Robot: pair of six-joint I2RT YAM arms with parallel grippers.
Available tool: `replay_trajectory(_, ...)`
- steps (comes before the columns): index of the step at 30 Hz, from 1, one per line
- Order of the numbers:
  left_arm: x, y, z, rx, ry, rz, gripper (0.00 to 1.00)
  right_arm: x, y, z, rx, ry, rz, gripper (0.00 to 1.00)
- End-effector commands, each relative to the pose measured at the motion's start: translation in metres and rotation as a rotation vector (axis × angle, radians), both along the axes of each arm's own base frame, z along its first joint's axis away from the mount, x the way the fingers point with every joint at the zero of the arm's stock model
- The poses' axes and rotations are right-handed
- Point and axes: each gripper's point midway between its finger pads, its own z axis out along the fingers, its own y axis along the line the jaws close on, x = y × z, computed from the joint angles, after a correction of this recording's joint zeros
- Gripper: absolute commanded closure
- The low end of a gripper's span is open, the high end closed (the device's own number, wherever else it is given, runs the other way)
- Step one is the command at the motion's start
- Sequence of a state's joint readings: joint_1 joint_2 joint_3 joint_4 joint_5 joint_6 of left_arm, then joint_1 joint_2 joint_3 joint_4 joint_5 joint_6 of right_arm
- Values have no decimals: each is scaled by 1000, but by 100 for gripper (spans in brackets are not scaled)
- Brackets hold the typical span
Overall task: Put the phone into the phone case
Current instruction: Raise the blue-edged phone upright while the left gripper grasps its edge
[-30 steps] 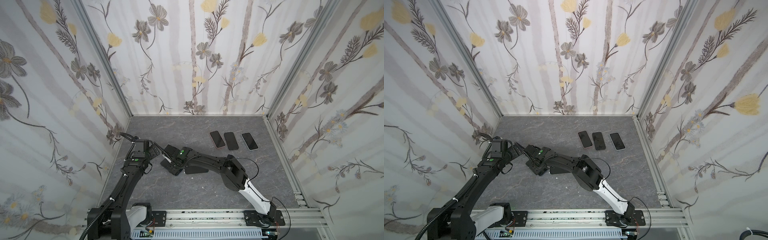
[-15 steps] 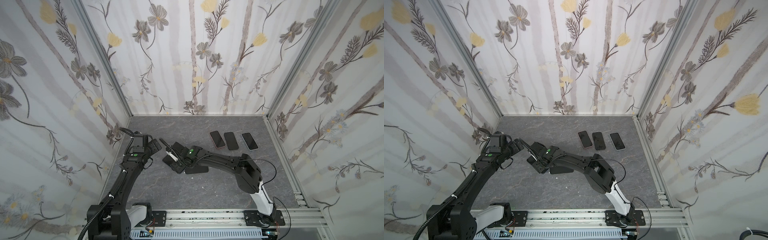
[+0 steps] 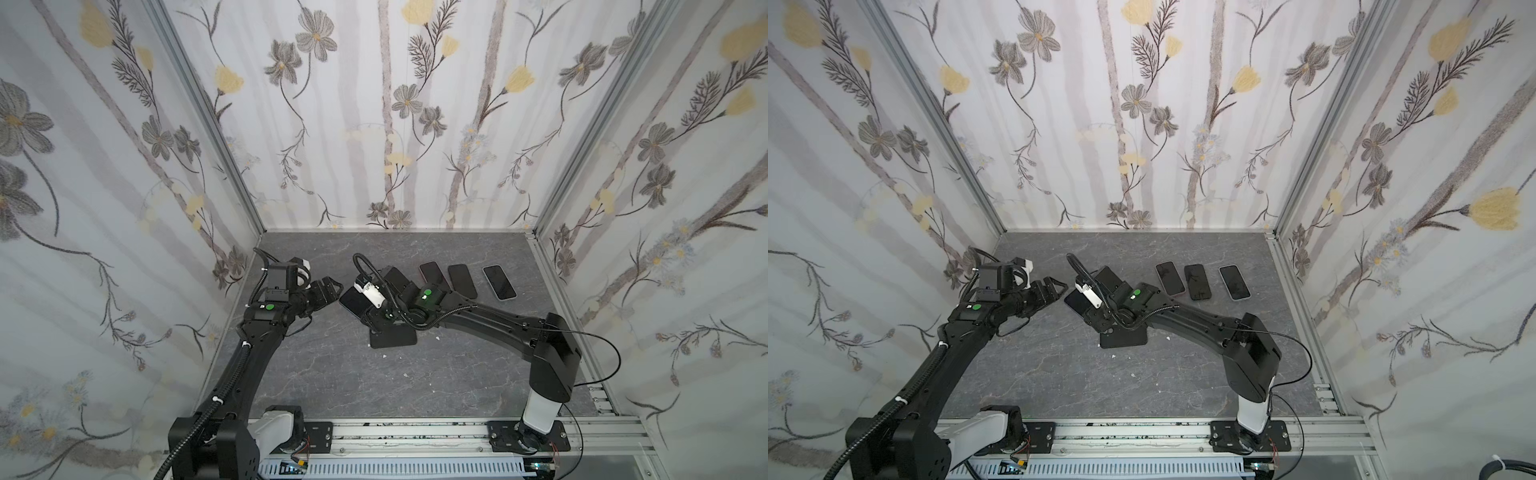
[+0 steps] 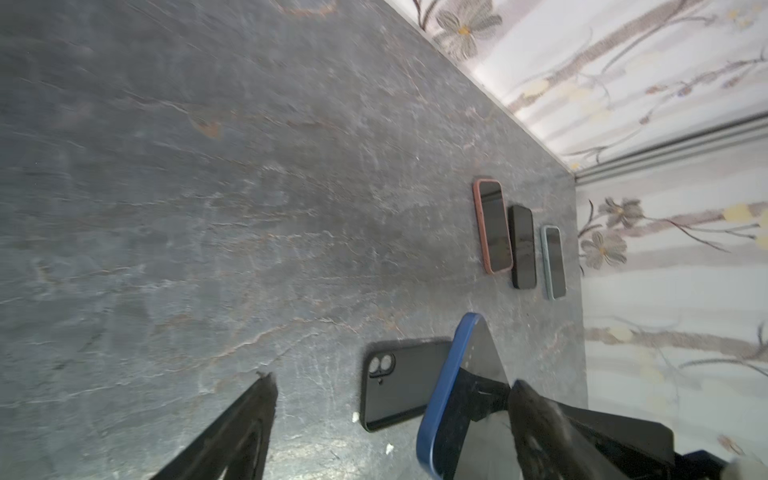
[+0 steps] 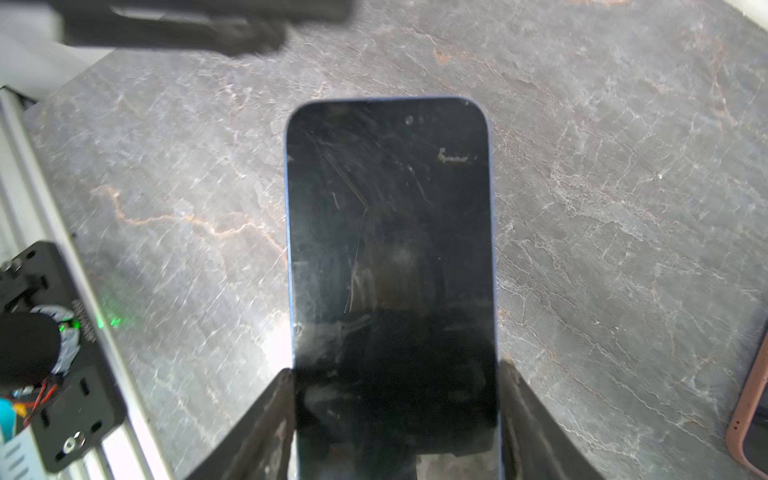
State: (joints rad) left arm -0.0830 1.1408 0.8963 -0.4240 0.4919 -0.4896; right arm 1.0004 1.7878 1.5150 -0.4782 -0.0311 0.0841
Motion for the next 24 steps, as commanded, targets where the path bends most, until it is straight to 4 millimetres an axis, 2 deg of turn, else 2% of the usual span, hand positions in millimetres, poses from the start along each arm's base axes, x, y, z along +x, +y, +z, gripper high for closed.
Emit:
replay_trajectory(1, -12, -29, 2, -92, 20, -131, 18, -1, 7, 29, 81, -87, 67, 65)
replay_trajectory(3, -17, -44, 4, -147, 28, -192, 23, -3, 6, 36, 95, -105, 79, 64)
replay_trajectory(6, -23, -60, 9, -209, 20, -263, 39, -6, 5, 45, 111, -116, 98, 64)
replay_trajectory(10, -28, -68, 15, -256, 16, -304, 67, -9, 5, 48, 116, -120, 115, 64)
replay_trajectory(13, -32, -73, 22, -295, -1, -329, 96, -9, 3, 49, 116, -122, 107, 64)
replay_trajectory(14, -33, -74, 24, -301, -8, -333, 100, -9, 3, 49, 116, -121, 104, 64)
replay_trajectory(17, -34, -73, 30, -319, -36, -325, 100, -9, 3, 56, 135, -130, 98, 62)
replay_trajectory(20, -32, -72, 40, -342, -73, -296, 100, -7, 3, 68, 171, -145, 84, 55)
replay_trajectory(22, -28, -69, 54, -350, -120, -260, 100, -4, 0, 86, 217, -166, 42, 34)
replay_trajectory(24, -22, -63, 73, -346, -187, -209, 100, 0, -6, 107, 269, -194, -11, 19)
